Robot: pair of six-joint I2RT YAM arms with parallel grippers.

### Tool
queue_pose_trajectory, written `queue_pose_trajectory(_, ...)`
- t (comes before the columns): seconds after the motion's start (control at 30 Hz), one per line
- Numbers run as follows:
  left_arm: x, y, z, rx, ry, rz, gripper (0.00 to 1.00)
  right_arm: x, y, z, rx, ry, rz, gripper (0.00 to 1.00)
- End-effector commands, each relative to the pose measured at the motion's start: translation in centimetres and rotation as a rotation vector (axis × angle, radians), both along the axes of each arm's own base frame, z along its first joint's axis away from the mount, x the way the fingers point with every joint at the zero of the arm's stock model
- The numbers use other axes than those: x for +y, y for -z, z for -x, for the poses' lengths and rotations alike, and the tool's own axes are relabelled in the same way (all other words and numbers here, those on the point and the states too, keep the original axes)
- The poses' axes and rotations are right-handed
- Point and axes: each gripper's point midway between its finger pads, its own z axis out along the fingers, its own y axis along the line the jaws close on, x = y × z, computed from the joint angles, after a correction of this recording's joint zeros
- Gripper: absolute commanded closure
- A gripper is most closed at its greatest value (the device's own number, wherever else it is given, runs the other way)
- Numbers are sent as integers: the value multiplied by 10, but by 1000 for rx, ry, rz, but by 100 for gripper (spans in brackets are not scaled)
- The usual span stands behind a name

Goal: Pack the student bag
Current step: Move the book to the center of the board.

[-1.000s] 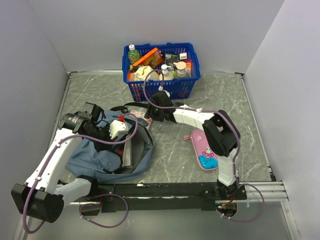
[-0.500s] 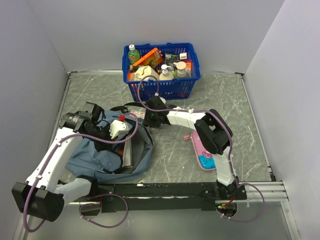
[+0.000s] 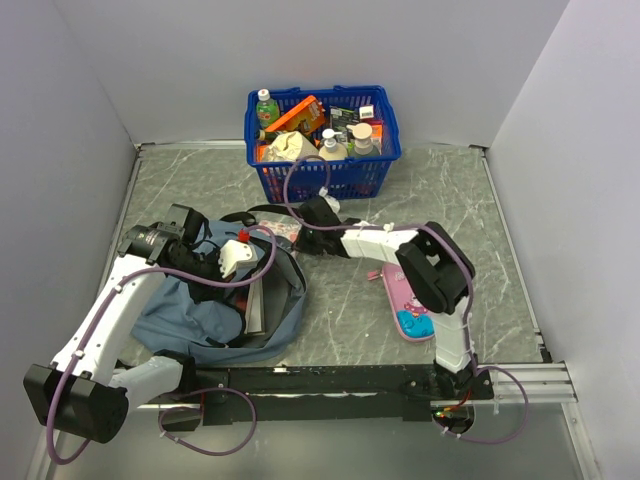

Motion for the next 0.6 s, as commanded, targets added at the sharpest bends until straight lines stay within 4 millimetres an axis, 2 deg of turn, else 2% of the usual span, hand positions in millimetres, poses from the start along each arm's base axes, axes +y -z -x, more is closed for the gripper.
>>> queue_pose_trajectory(0.0,-7,-15,-1,-36,36,45,99,-65,6,6,21,119,113,100)
queue_pose_trajectory(0.03,-7,-15,-1,-35,35,45,99,-74,6,5,19,132,120,100)
queue_pose_trajectory(0.07,-7,-14,-1,-33,34,48,99,-91,11,6,30,157,139,100)
queue_pose_trajectory(0.1,-8,-15,-1,-36,37,49,99,-99,3,4,9,172,136,100)
queue_pose_trajectory(0.13,-8,-14,-1,-33,35,49,99,-111,8,8,20,186,150,100)
queue_pose_trajectory(0.17,-8,-15,-1,-33,37,52,99,-121,1,6,6,201,148,100)
queue_pose_trajectory(0.23,-8,-15,-1,-34,38,52,99,-140,4,9,10,227,173,100)
queue_pose_trajectory(0.27,-9,-16,-1,-35,38,55,99,-150,-4,7,-7,243,173,100)
queue_pose_trajectory(0.3,-8,-16,-1,-39,39,55,99,-160,-2,10,-6,254,192,100)
queue_pose_trajectory(0.43,-9,-15,-2,-42,37,59,99,-188,-18,7,-56,270,227,100)
queue_pose_trajectory(0.57,-8,-12,-2,-38,38,53,99,-200,-40,1,-105,280,249,100)
